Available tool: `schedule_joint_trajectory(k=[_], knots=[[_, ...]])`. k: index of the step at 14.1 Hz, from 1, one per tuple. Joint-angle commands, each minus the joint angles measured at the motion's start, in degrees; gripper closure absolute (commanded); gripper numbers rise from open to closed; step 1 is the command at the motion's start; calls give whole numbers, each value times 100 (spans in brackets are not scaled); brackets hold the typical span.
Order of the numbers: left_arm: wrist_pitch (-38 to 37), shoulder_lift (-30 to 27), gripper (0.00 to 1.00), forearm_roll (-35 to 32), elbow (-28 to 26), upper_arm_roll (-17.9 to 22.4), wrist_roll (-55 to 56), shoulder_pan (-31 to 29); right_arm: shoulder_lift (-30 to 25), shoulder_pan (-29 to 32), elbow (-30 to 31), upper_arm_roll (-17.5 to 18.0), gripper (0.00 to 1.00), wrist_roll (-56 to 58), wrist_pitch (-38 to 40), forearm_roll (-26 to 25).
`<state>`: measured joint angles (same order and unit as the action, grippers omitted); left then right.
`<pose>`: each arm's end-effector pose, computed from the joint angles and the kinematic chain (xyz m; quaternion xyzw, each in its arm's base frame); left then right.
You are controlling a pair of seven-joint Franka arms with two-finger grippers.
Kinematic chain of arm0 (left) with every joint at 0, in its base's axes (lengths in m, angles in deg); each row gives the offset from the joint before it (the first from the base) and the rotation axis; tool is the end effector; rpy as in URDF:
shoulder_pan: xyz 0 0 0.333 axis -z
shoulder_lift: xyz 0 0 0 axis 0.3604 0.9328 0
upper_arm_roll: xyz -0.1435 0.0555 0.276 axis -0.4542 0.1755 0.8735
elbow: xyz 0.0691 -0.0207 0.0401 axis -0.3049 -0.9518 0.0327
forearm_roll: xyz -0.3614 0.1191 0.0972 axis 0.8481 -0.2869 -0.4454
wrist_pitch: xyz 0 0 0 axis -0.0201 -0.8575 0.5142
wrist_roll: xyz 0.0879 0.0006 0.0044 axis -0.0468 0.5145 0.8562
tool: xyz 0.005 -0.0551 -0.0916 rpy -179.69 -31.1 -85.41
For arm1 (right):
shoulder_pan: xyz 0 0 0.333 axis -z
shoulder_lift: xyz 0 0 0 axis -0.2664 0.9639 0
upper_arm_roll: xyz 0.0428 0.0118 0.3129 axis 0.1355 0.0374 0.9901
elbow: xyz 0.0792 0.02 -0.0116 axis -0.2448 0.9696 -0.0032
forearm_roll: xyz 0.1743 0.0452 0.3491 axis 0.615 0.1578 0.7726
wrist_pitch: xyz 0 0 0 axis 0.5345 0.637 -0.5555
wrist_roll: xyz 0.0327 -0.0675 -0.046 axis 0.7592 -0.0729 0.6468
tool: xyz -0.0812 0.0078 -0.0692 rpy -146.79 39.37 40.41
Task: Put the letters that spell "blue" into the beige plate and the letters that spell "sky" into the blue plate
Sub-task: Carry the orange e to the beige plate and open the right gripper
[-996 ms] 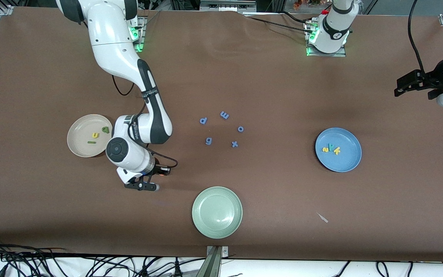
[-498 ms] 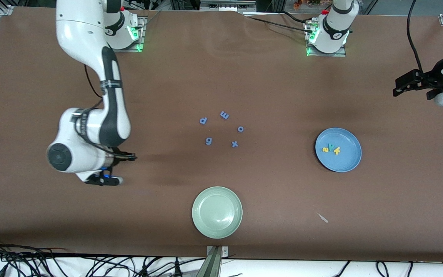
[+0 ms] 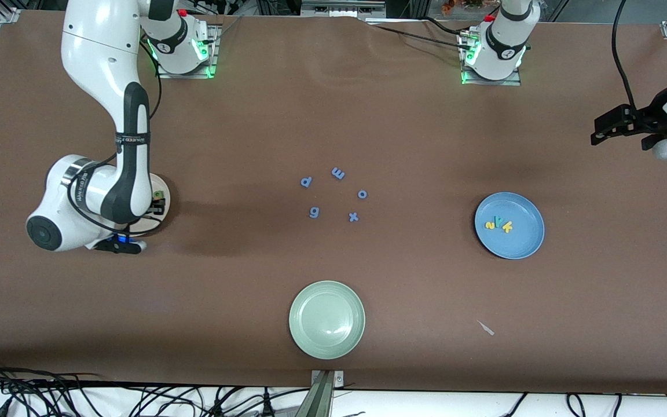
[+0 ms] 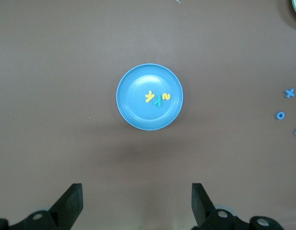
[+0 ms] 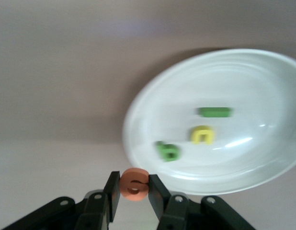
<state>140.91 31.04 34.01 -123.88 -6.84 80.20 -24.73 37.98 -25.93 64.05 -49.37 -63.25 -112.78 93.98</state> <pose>0.5556 0.0045 0.6044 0.9980 -0.0360 -0.0498 0.0124 0.6189 0.0109 0.2347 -0.9726 0.0280 0.2301 0.0184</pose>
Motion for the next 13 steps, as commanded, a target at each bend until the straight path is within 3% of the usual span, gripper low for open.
schedule_joint_trajectory(k=[1, 3, 4, 5, 9, 13], knots=[[-22, 73, 0, 71, 163, 0, -3, 44, -159, -668, 1103, -540, 100, 816, -998, -45], [-22, 73, 0, 71, 171, -9, -3, 44, -133, -661, 1245, -532, 98, 905, -1221, 25], [-22, 82, 0, 71, 171, -17, -3, 53, -133, -678, 1228, -540, 41, 827, -1143, 26], [-22, 82, 0, 71, 171, -61, -3, 53, -167, -696, 1124, -593, 0, 818, -951, 17], [126, 82, 0, 62, 171, -70, -3, 35, -141, -652, -185, -813, 0, 389, 482, -36], [145, 82, 0, 62, 171, -61, -3, 35, -168, -704, -328, -874, 0, 202, 773, -53]])
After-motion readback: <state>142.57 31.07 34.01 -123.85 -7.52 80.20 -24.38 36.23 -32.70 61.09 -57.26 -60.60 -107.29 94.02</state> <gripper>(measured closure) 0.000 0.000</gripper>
